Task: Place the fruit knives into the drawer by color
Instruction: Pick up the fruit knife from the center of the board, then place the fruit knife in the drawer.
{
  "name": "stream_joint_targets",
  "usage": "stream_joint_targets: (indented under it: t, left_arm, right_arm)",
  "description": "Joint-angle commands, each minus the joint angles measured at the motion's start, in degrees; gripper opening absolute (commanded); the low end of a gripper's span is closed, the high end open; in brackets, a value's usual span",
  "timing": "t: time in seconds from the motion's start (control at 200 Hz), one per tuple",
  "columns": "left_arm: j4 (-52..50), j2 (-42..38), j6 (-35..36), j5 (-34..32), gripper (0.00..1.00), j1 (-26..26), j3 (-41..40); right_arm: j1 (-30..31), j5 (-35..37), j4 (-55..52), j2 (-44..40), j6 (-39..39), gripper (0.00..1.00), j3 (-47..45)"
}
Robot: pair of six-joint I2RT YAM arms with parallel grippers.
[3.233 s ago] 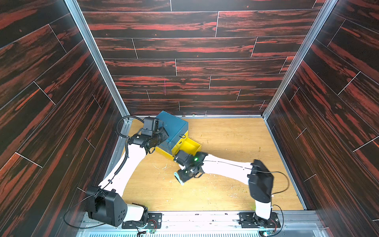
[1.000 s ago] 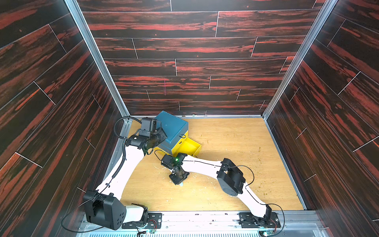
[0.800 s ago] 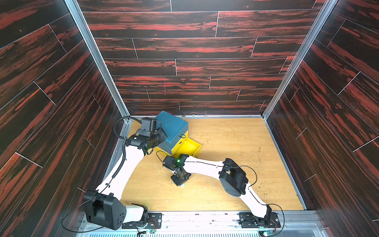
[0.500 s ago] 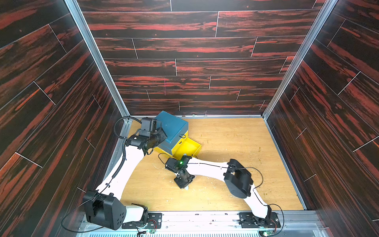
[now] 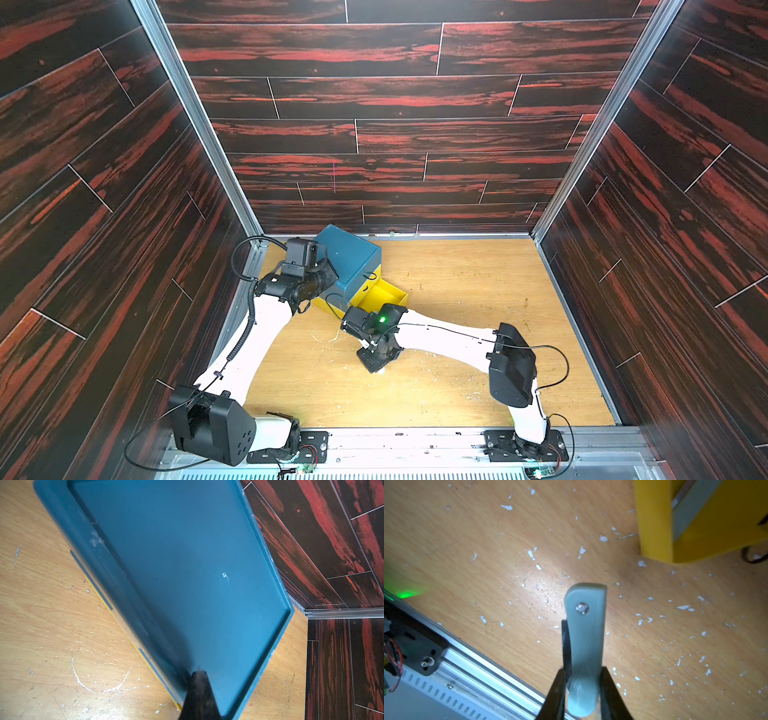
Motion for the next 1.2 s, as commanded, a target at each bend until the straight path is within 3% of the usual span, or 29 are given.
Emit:
stream_joint_targets:
  t: [0.0, 0.311, 0.566, 0.992, 1.197]
  left_arm:
    - [-1.1, -0.8, 0.2, 0.2, 0.0, 0.3, -0.4]
    - [-0.7, -0.9, 0.1, 0.4, 0.0, 0.3, -1.0]
    - [-0.6, -0.9, 0.0, 0.6, 0.0, 0.3, -1.3]
    - [-0.6, -0.9, 0.1, 1.2, 0.0, 0.3, -1.5]
    - [-0.6, -1.0, -0.1, 1.1, 0.0, 0.3, -1.6]
  right_arm:
    - [-2.6, 0.8, -2.5, -2.8, 0.4, 0.13, 1.1]
    - [-10.1, -0.3, -2.1, -4.3, 2.1, 0.13, 3.3]
    - [-15.7, -2.4, -1.1, -0.7, 4.2, 0.13, 9.8]
    - [-18.0, -2.8, -4.1, 10.9, 5.0, 0.13, 25.7]
    - [-18.3, -3.0, -5.6, 13.2, 6.8, 0.14, 28.8]
